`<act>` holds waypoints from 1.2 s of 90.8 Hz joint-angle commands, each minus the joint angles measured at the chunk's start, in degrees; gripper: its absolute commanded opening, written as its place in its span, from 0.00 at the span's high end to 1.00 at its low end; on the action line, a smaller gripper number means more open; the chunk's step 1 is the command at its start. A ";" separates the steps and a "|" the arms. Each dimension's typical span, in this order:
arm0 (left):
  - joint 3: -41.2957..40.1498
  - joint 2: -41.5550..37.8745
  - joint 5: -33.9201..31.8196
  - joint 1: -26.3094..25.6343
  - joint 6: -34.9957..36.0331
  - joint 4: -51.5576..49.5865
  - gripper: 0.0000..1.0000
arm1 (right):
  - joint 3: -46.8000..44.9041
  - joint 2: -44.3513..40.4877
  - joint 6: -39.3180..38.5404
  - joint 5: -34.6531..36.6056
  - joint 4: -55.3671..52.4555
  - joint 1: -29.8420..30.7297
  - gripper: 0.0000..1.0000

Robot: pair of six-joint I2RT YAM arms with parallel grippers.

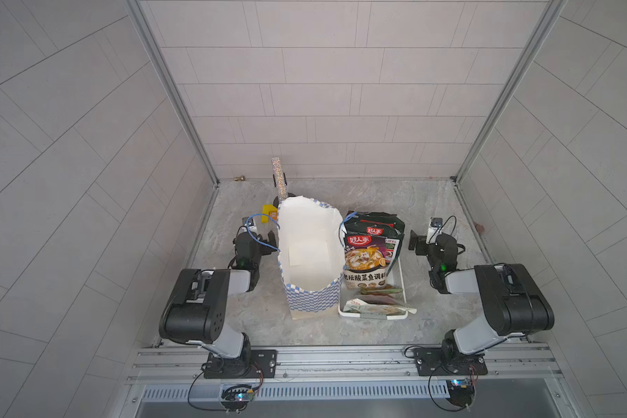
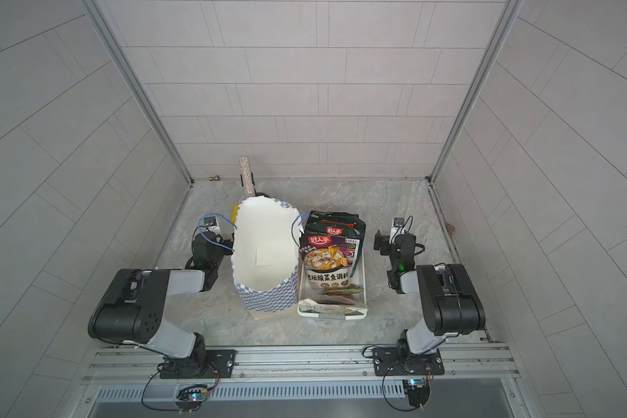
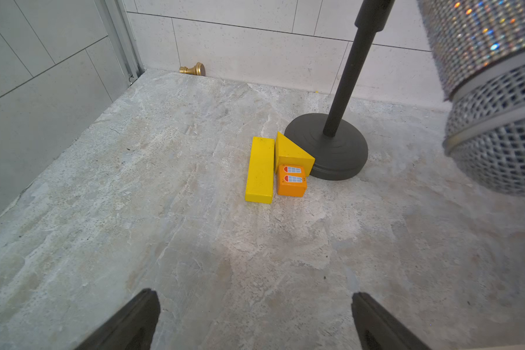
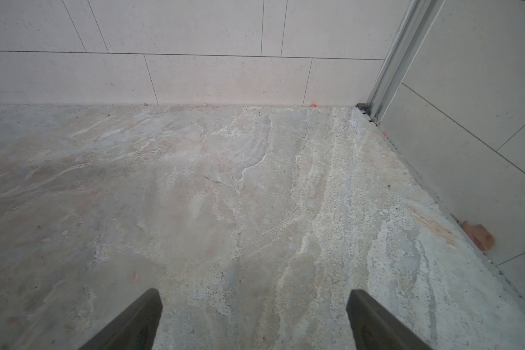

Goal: Place the condiment packets inside the bag
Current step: Move the storage box to the center of the board.

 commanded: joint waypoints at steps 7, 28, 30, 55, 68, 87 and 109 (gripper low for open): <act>-0.12 -0.62 0.11 -0.21 -0.07 0.39 0.00 | 0.37 -1.08 0.45 0.06 0.09 -0.19 0.00; -0.19 -0.62 0.15 -0.20 -0.08 0.43 0.00 | 0.41 -1.01 0.51 0.06 0.09 -0.21 0.00; -0.14 -0.59 0.12 -0.25 -0.08 0.40 0.00 | 0.41 -1.04 0.53 0.06 0.09 -0.19 0.00; -0.41 -0.83 0.13 -0.18 -0.13 0.59 0.00 | 0.41 -1.13 0.84 1.08 0.11 -0.19 0.00; 7.38 -8.76 -13.55 -0.13 -7.57 -18.90 0.00 | 6.35 -8.19 4.95 10.50 -17.65 -0.21 0.00; 34.76 -12.28 -31.46 2.72 -37.94 -74.94 0.00 | 28.23 -15.75 20.83 13.22 -61.60 -2.84 0.00; 52.26 -22.00 -14.03 3.95 -31.45 -91.70 0.00 | 33.60 -29.51 20.30 -0.08 -76.29 -2.83 0.00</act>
